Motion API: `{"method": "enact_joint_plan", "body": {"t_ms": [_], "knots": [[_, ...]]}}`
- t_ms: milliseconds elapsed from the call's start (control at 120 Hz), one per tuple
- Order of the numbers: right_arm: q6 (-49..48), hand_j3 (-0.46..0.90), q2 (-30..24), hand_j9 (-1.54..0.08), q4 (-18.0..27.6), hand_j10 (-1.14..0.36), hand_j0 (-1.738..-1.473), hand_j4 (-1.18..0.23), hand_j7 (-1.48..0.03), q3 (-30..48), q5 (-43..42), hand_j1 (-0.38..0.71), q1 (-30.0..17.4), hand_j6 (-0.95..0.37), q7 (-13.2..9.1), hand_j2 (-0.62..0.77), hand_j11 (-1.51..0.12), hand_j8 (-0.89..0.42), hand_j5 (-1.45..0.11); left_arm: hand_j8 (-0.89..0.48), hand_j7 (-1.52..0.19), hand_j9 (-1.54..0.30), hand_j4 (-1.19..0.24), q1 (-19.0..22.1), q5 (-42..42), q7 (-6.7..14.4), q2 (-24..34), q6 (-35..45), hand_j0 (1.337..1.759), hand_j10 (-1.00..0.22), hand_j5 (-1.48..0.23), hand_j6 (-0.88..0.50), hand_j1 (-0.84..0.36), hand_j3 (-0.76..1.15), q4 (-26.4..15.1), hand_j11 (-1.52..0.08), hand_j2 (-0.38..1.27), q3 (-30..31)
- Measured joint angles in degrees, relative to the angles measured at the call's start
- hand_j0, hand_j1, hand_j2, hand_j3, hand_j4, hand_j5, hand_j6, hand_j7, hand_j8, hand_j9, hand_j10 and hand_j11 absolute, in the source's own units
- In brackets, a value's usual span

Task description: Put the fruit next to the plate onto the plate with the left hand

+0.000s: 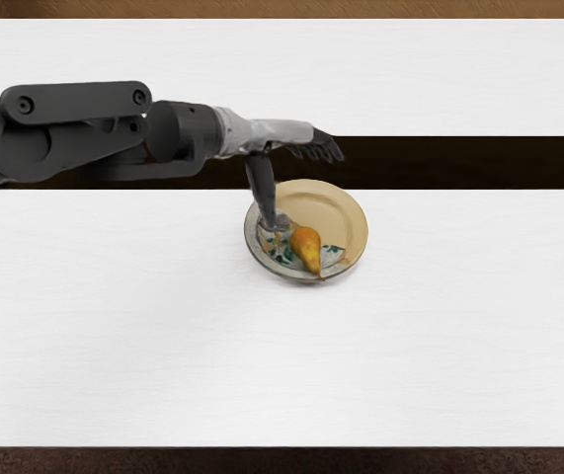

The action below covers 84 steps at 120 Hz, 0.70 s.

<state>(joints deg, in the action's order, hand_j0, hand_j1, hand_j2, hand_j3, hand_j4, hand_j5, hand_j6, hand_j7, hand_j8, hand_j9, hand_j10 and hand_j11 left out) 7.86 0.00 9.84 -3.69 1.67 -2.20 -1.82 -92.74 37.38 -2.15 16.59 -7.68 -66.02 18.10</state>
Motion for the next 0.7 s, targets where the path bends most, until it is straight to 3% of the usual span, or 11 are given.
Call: {"method": "enact_joint_plan", "body": {"t_ms": [133, 342, 483, 592, 700], "knots": [[0.0, 0.0, 0.0, -0.04, 0.0, -0.03, -1.658, -0.03, -0.04, 0.0, 0.0, -0.31, 0.0, -0.03, 0.0, -0.01, -0.04, -0.03, -0.04, -0.1, -0.14, -0.14, -0.11, 0.6, -5.3, -0.3, 5.5, -3.2, 1.658, -0.11, -0.14, -0.1, 0.22, 0.0, -1.9, -0.14, 0.05, -1.9], [0.0, 0.0, 0.0, -0.04, 0.0, -0.03, -1.658, -0.03, -0.04, 0.0, 0.0, -0.31, 0.0, -0.03, 0.0, -0.01, -0.04, -0.03, -0.04, -0.04, -0.05, -0.05, -0.04, 1.3, -19.7, -0.4, 13.7, -21.4, 1.658, -0.04, -0.05, -0.04, 0.3, 0.0, -2.8, -0.05, 0.02, -6.7], [0.0, 0.0, 0.0, -0.04, 0.0, -0.03, -1.658, -0.03, -0.04, 0.0, 0.0, -0.31, 0.0, -0.03, 0.0, -0.01, -0.04, -0.03, -0.04, -0.02, -0.03, -0.03, -0.02, 5.1, -27.5, -0.4, 19.2, -25.8, 1.658, -0.02, -0.03, -0.02, 0.33, 0.0, -2.9, -0.03, 0.01, -8.0], [0.0, 0.0, 0.0, -0.04, 0.0, -0.03, -1.658, -0.03, -0.04, 0.0, 0.0, -0.31, 0.0, -0.03, 0.0, -0.01, -0.04, -0.03, -0.04, -0.01, -0.02, -0.01, -0.01, 9.1, -29.5, -0.4, 25.0, -26.8, 1.658, -0.01, -0.02, -0.01, 0.34, 0.0, -2.8, -0.01, 0.01, -8.7], [0.0, 0.0, 0.0, -0.04, 0.0, -0.03, -1.658, -0.03, -0.04, 0.0, 0.0, -0.31, 0.0, -0.03, 0.0, -0.01, -0.04, -0.03, -0.04, -0.01, -0.01, -0.01, -0.01, 11.9, -30.2, -0.4, 27.1, -27.1, 1.658, -0.01, -0.01, -0.01, 0.34, 0.0, -2.4, -0.01, 0.0, -9.0]]}}
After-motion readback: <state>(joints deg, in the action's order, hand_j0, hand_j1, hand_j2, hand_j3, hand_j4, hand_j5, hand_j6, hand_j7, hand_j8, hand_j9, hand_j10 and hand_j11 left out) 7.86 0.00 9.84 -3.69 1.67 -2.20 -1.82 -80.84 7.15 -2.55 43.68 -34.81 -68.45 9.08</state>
